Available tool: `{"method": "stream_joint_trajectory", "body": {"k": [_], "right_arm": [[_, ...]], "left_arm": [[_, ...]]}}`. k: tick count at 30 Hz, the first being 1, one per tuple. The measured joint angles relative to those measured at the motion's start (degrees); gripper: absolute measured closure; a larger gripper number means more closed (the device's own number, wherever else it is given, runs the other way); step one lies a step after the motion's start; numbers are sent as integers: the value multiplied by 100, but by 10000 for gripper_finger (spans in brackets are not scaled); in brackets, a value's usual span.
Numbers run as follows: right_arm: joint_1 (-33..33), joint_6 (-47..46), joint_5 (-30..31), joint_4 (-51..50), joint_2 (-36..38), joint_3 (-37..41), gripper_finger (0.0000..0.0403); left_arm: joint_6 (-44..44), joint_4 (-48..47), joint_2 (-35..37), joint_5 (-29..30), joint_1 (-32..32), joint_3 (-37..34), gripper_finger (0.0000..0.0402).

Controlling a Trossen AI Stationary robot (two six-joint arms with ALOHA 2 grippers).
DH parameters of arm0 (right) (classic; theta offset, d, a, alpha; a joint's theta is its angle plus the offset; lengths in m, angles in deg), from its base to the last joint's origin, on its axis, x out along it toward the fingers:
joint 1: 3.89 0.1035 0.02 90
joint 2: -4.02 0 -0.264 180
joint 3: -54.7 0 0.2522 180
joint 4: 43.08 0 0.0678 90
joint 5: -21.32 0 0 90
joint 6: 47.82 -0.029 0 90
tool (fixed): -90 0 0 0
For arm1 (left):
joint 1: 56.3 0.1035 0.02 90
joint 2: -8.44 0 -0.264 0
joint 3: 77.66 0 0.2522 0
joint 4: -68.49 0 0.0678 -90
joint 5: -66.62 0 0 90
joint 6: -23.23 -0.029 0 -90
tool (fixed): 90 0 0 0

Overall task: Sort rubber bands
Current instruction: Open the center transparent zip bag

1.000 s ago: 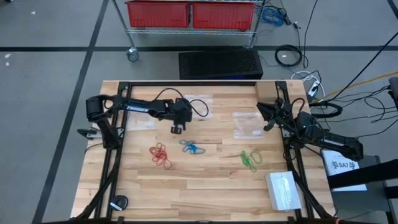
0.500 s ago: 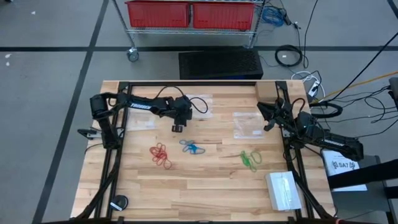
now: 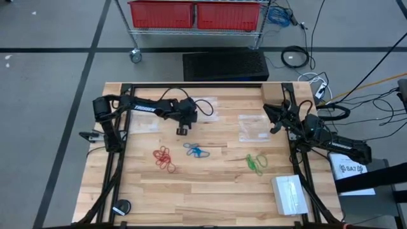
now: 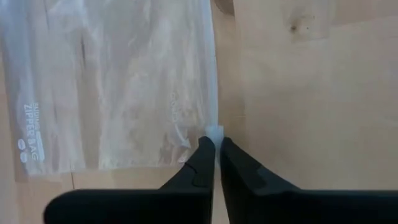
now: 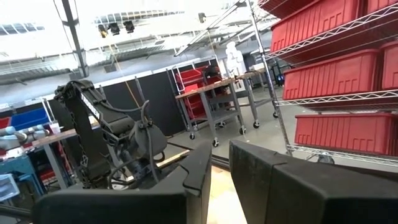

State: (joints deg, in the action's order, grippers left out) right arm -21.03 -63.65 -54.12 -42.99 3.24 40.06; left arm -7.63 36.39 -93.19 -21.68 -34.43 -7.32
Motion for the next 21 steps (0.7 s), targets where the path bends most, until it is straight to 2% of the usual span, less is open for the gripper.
{"method": "stream_joint_trajectory", "body": {"k": [12, 17, 21], "right_arm": [[0, 92, -723, 292, -193, -46, 351], [2, 333, -862, 321, -731, -330, 351], [6, 521, -1027, 347, -1441, -664, 351]], "left_arm": [[370, -214, 658, -438, -24, 497, 399], [653, -224, 832, -614, -24, 583, 399], [677, -190, 878, -639, -26, 664, 399]]}}
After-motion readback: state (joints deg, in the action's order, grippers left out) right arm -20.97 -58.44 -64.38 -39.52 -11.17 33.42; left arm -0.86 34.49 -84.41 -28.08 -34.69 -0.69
